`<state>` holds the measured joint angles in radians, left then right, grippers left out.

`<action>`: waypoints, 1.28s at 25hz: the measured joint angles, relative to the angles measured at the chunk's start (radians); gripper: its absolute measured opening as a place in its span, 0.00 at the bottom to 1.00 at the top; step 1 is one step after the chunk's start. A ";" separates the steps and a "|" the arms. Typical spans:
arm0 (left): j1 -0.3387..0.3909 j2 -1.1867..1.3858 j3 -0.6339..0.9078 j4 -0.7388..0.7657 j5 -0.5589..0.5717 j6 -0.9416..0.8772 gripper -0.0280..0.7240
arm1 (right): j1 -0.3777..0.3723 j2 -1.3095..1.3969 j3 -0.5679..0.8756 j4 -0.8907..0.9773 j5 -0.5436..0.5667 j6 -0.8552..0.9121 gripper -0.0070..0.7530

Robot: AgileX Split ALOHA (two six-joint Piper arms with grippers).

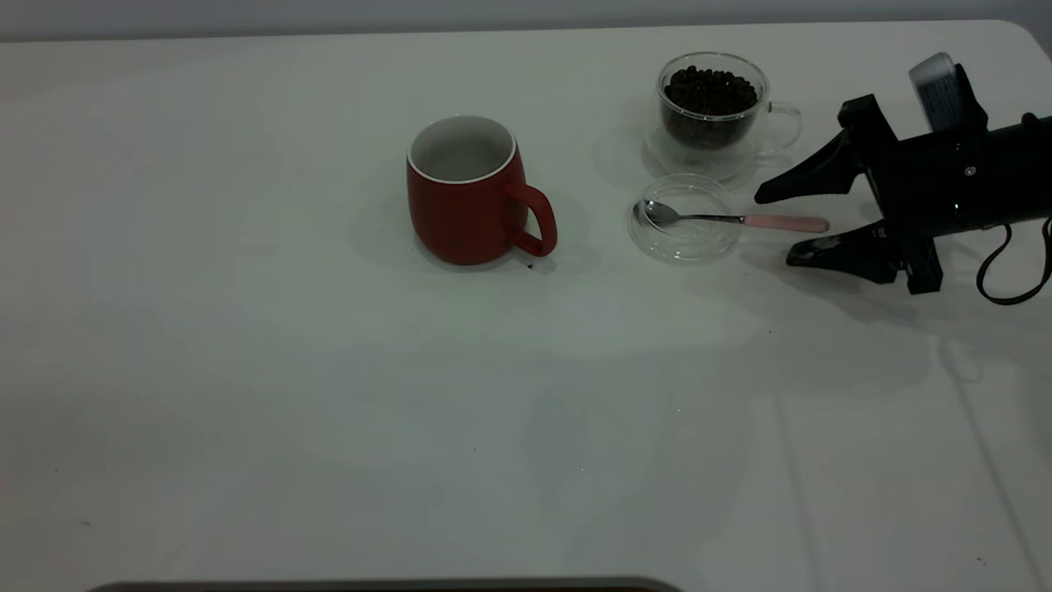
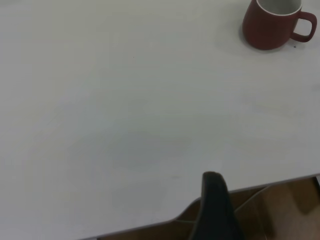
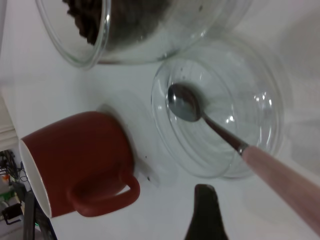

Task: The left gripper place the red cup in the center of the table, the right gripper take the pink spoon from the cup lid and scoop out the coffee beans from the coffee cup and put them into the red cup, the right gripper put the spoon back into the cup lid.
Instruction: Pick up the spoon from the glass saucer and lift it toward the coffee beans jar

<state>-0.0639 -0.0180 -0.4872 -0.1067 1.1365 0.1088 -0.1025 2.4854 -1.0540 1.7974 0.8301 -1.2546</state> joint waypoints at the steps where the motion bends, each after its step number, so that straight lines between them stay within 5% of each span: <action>1: 0.000 0.000 0.000 0.000 0.000 0.000 0.82 | -0.004 0.002 -0.001 0.000 0.000 -0.001 0.80; 18: 0.000 0.000 0.000 0.000 0.000 0.000 0.82 | -0.013 0.003 -0.007 0.001 0.068 -0.074 0.18; 32: 0.000 0.000 0.000 0.000 0.000 0.000 0.82 | -0.040 -0.042 -0.007 -0.136 0.204 -0.109 0.16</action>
<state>-0.0639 -0.0180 -0.4872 -0.1067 1.1365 0.1088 -0.1421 2.4430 -1.0605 1.6618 1.0342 -1.3632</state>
